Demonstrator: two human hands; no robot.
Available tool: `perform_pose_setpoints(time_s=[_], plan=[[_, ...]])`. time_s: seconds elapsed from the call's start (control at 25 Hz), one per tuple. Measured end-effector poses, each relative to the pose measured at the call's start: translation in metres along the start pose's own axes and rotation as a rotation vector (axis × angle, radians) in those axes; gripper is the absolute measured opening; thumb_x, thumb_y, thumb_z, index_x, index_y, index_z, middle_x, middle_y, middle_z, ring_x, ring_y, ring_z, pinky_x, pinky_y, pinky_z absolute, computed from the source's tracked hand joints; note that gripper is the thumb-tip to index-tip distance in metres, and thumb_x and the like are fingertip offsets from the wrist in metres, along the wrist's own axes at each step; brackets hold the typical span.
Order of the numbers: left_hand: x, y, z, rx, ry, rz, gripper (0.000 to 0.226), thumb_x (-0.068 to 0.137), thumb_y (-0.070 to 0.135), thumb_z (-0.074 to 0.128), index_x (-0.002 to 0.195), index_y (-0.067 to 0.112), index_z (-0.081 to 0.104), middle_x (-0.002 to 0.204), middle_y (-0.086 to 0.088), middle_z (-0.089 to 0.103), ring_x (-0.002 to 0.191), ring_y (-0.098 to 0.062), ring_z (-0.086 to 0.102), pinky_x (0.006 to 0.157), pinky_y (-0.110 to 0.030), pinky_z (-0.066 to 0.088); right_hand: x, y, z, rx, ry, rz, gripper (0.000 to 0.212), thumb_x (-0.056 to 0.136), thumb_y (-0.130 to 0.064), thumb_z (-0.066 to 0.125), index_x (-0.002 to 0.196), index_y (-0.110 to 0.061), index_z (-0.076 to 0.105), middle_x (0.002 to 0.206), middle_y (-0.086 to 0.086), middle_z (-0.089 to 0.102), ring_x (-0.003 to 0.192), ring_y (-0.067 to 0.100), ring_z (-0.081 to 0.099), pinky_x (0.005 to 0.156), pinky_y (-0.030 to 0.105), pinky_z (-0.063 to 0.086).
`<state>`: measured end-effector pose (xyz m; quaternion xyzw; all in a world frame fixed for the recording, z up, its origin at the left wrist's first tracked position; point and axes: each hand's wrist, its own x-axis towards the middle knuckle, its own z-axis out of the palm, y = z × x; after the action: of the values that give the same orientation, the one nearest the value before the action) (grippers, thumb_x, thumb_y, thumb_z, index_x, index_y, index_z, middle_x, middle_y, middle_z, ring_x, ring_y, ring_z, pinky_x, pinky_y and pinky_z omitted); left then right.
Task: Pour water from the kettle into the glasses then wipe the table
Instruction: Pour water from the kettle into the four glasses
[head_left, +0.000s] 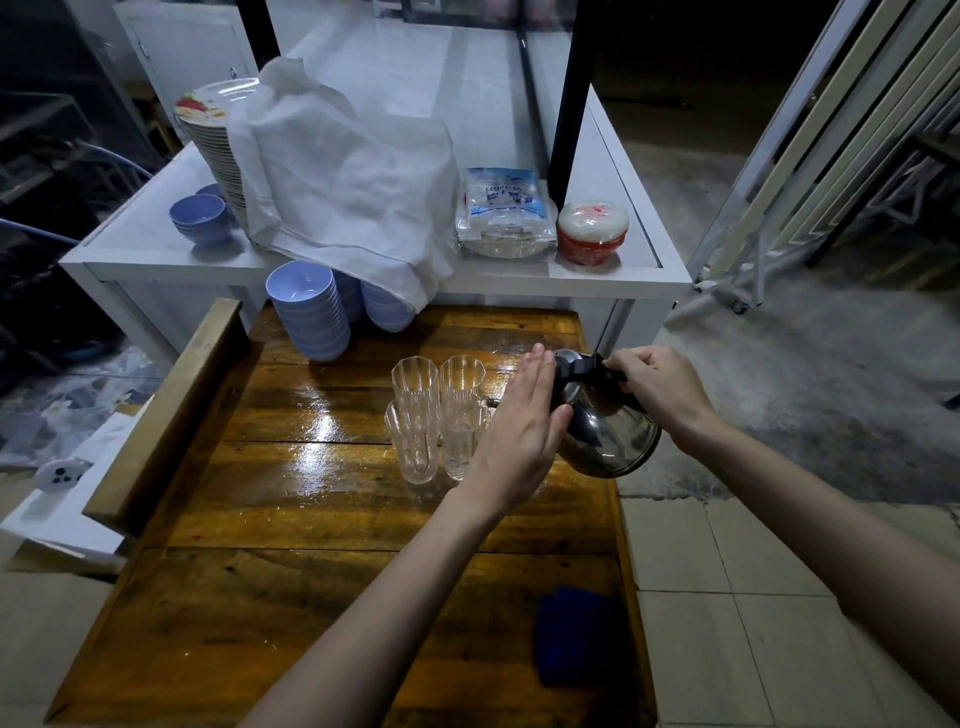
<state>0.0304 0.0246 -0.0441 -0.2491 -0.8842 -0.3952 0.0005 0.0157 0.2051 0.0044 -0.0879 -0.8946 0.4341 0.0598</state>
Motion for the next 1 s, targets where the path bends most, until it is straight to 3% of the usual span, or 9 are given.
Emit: perform_pose_setpoints(time_s=[0.24,0.56,0.76,1.0], plan=[[0.000,0.003,0.002,-0.013,0.016,0.012,0.060,0.103,0.035,0.028,0.153,0.013,0.003,0.162,-0.003,-0.002,0.147,-0.007,-0.008,0.120,-0.026,-0.002,0.002,0.003,-0.002,-0.011,0.022,0.020,0.047,0.084,-0.036,0.055,0.060,0.004,0.058,0.054,0.008,0.053,0.055,0.018,0.048,0.058,0.033,0.036],[-0.001,0.002,0.002,0.021,-0.018,0.010,0.058,0.104,0.034,0.027,0.153,0.013,0.003,0.162,-0.003,-0.001,0.147,-0.007,-0.007,0.119,-0.023,-0.003,-0.007,0.006,0.002,0.064,0.024,0.058,0.045,0.089,-0.028,0.056,0.066,0.009,0.061,0.057,0.010,0.051,0.057,0.019,0.046,0.057,0.031,0.034],[0.001,-0.001,-0.007,0.078,-0.116,0.050,0.057,0.104,0.032,0.026,0.153,0.013,0.006,0.162,-0.006,0.002,0.148,-0.012,-0.004,0.119,-0.024,-0.004,-0.020,0.016,0.008,0.170,0.080,0.167,0.039,0.087,-0.030,0.056,0.051,-0.015,0.051,0.048,-0.002,0.042,0.051,0.016,0.039,0.057,0.034,0.031],[0.000,0.005,-0.015,0.153,-0.143,0.096,0.058,0.104,0.033,0.026,0.153,0.013,0.004,0.161,-0.006,0.000,0.148,-0.011,-0.005,0.120,-0.026,-0.003,-0.030,0.017,0.014,0.265,0.132,0.201,0.036,0.079,-0.038,0.053,0.063,-0.007,0.061,0.051,0.001,0.045,0.055,0.019,0.043,0.059,0.037,0.035]])
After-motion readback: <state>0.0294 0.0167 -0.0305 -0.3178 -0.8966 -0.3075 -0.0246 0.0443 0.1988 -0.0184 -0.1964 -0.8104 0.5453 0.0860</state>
